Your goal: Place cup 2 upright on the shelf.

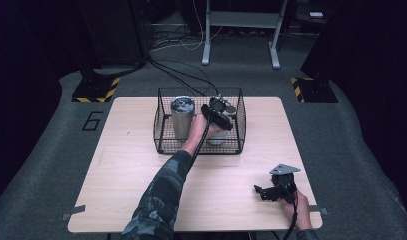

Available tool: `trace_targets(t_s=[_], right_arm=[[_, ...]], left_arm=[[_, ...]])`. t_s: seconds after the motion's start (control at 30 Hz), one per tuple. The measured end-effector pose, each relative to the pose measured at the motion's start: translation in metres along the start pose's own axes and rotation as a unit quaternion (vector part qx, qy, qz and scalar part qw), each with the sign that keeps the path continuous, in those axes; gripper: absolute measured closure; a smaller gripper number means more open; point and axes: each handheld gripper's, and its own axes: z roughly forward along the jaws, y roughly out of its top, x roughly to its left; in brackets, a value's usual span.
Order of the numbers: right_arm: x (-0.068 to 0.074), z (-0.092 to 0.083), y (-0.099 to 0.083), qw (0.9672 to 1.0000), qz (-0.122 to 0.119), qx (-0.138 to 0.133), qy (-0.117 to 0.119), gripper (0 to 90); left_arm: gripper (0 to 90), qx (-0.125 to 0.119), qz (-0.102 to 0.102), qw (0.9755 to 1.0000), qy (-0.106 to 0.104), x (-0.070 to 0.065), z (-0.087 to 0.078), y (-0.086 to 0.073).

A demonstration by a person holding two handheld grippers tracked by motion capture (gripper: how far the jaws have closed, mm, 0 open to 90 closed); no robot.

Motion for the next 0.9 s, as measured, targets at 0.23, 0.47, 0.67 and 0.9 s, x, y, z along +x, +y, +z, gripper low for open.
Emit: trace_targets(t_s=[0.23, 0.47, 0.67, 0.9], right_arm=[[0.0, 0.0, 0.0, 1.0, 0.0, 0.0, 0.0, 0.0], [0.0, 0.0, 0.0, 1.0, 0.0, 0.0, 0.0, 0.0], [0.0, 0.0, 0.0, 1.0, 0.002, 0.002, 0.0, 0.0], [0.001, 0.0, 0.0, 1.0, 0.008, 0.0, -0.001, 0.0]], left_arm=[[3.5, -0.005, -0.007, 1.0, 0.001, 0.002, -0.003, -0.002], [0.6, -0.019, 0.0, 0.9998, 0.0, -0.002, -0.009, 0.003], [0.2, -0.027, 0.005, 0.9995, -0.014, -0.005, -0.023, 0.005], [0.2, -0.04, 0.005, 0.9989, -0.023, -0.008, -0.038, 0.001]])
